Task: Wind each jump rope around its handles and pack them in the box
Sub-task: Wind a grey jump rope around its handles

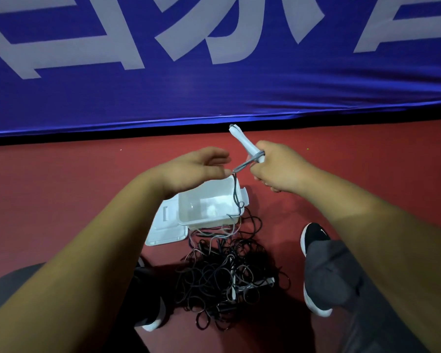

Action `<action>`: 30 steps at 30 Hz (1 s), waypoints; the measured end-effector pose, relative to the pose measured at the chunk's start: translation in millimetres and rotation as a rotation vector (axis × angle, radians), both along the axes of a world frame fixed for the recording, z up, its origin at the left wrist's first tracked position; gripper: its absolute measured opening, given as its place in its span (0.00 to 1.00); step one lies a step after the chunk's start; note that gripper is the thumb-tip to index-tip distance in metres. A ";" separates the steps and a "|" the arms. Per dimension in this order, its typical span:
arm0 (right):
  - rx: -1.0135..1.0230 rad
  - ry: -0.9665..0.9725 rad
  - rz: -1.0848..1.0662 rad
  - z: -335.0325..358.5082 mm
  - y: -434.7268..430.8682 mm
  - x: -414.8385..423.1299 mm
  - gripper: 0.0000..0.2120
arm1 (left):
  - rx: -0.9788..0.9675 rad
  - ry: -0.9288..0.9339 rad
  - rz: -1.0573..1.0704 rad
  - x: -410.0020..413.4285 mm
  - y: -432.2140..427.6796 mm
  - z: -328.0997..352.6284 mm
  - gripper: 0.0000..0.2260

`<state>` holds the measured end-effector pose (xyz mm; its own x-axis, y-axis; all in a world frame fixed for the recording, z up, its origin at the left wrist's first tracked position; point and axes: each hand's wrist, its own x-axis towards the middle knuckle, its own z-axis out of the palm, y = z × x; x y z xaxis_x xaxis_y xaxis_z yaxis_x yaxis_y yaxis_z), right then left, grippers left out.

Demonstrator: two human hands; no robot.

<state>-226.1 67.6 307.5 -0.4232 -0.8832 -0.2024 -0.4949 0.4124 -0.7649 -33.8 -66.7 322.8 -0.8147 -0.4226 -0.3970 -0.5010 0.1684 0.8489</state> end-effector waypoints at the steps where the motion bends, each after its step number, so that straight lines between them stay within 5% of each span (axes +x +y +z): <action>1: 0.005 0.033 0.009 -0.3 -0.1 1.3 0.05 | 0.015 0.057 -0.015 -4.0 4.7 1.8 0.20; 7: 0.073 0.111 0.023 0.7 0.7 -0.3 0.06 | -0.163 0.071 -0.148 -11.6 16.1 4.5 0.05; 13: 0.126 0.012 0.058 -4.2 2.2 1.5 0.07 | -0.253 -0.118 -0.129 -14.2 27.9 6.6 0.05; 16: 0.099 -0.139 0.029 -8.9 -0.8 4.5 0.08 | -0.115 -0.125 -0.021 -16.4 35.6 6.3 0.06; 21: 0.052 -0.253 -0.080 -3.9 -5.5 0.5 0.12 | 0.301 0.152 0.193 -16.7 30.2 5.0 0.04; 30: 0.034 -0.200 -0.058 2.4 -5.2 6.7 0.09 | 0.271 0.219 0.205 -15.2 21.8 8.4 0.04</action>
